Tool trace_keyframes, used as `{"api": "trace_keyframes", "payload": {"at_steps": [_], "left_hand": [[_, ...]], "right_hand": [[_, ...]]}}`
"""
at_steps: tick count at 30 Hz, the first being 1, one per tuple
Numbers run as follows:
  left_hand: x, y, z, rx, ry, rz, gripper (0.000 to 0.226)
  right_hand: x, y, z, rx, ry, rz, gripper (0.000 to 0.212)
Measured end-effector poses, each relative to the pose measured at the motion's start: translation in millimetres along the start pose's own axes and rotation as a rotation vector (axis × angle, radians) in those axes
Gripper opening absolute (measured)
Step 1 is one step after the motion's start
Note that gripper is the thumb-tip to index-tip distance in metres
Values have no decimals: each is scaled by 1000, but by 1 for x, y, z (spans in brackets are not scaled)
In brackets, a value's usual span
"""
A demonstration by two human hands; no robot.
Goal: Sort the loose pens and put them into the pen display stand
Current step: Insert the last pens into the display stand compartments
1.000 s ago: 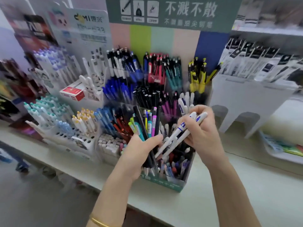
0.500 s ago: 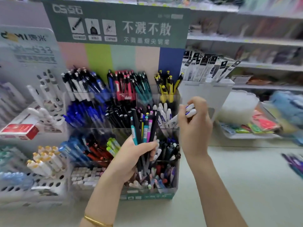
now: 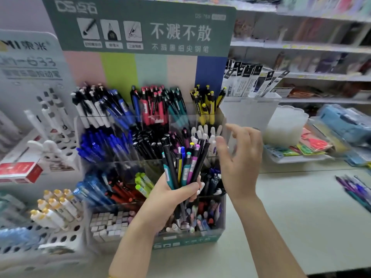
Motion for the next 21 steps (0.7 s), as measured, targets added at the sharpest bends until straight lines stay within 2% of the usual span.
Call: {"api": "trace_keyframes", "payload": {"at_steps": [2, 4, 7, 11, 13, 16, 19, 21], "left_hand": [[0, 2, 1, 50, -2, 38, 12], [1, 2, 1, 76, -10, 34, 11], [0, 1, 2, 73, -13, -13, 16], [-5, 2, 6, 9, -10, -89, 14], [-7, 1, 8, -47, -26, -144, 17], [-7, 6, 5, -87, -6, -163, 30], [-8, 13, 1, -43, 16, -160, 32], [-10, 18, -1, -41, 29, -155, 34]], "right_hand": [[0, 5, -11, 359, -54, -100, 16], [-6, -6, -20, 577, -163, -313, 13], [-20, -27, -21, 648, -330, -590, 20], [-27, -38, -29, 846, -456, -805, 25], [-27, -40, -32, 876, -449, -852, 29], [-30, -48, -37, 891, -451, -971, 16], [-31, -56, -42, 802, -443, -1066, 24], [-28, -61, -44, 727, -430, -1087, 20]]}}
Point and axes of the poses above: each hand's wrist, its own x-axis towards the middle knuckle, its own y-axis out of the back of the hand, z = x × y, the point moved 8 cm from there along x, towards the middle knuckle, and after that the axes turned 8 degrees about -x, right-handed, at the moved point
